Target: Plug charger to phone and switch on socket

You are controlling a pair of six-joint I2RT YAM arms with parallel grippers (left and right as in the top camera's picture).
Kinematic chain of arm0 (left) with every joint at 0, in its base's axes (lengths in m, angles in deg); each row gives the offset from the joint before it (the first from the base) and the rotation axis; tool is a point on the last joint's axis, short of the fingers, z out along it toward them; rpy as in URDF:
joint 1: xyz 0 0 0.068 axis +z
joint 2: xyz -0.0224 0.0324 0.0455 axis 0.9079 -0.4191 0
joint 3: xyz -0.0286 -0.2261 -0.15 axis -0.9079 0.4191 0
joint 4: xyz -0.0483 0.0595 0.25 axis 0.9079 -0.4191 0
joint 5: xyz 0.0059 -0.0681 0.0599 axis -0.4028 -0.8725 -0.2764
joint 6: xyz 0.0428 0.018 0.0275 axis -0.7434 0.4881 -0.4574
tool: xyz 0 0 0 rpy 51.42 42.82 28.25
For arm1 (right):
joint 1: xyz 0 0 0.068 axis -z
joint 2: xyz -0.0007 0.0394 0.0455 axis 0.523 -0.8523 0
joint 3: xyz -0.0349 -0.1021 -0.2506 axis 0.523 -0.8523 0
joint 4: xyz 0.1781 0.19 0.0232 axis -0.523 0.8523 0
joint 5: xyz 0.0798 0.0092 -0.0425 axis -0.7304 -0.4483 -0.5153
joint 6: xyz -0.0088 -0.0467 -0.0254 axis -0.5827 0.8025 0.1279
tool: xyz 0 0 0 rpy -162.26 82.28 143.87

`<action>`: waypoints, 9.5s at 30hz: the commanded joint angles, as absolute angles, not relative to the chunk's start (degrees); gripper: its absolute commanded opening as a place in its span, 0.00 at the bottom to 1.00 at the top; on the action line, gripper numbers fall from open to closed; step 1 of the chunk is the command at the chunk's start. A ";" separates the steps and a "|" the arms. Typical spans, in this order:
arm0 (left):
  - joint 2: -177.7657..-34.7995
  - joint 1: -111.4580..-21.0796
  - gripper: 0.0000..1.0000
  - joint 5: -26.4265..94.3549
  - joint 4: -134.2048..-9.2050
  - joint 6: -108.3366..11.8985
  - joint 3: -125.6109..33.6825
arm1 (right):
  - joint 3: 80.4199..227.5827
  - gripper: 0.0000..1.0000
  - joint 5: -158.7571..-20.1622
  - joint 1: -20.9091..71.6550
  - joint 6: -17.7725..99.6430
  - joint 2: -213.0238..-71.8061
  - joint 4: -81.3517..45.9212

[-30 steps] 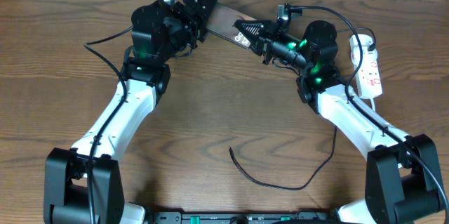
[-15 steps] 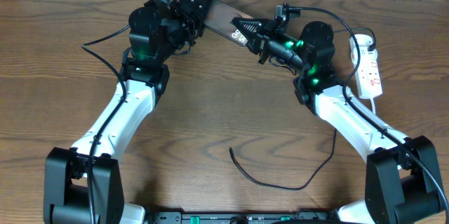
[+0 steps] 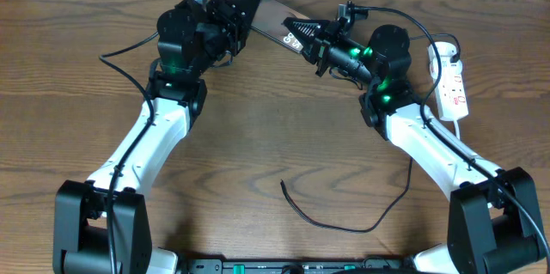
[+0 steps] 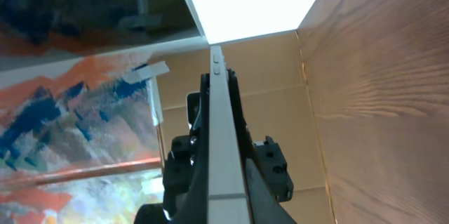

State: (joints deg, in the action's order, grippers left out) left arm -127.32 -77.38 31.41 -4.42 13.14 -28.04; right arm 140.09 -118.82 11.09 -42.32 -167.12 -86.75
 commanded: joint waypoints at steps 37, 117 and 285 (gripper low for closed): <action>-126.36 -55.37 0.07 -6.82 -9.66 3.20 -29.24 | 139.91 0.99 -134.21 13.08 -7.15 -167.43 -77.33; -126.36 -36.99 0.07 -12.09 -14.76 -5.37 -29.13 | 144.18 0.68 -93.34 -16.89 27.76 -178.29 0.07; -126.36 -41.01 0.07 -25.57 -14.69 -14.40 -29.13 | 160.15 0.01 -159.96 0.64 69.81 -185.18 -15.37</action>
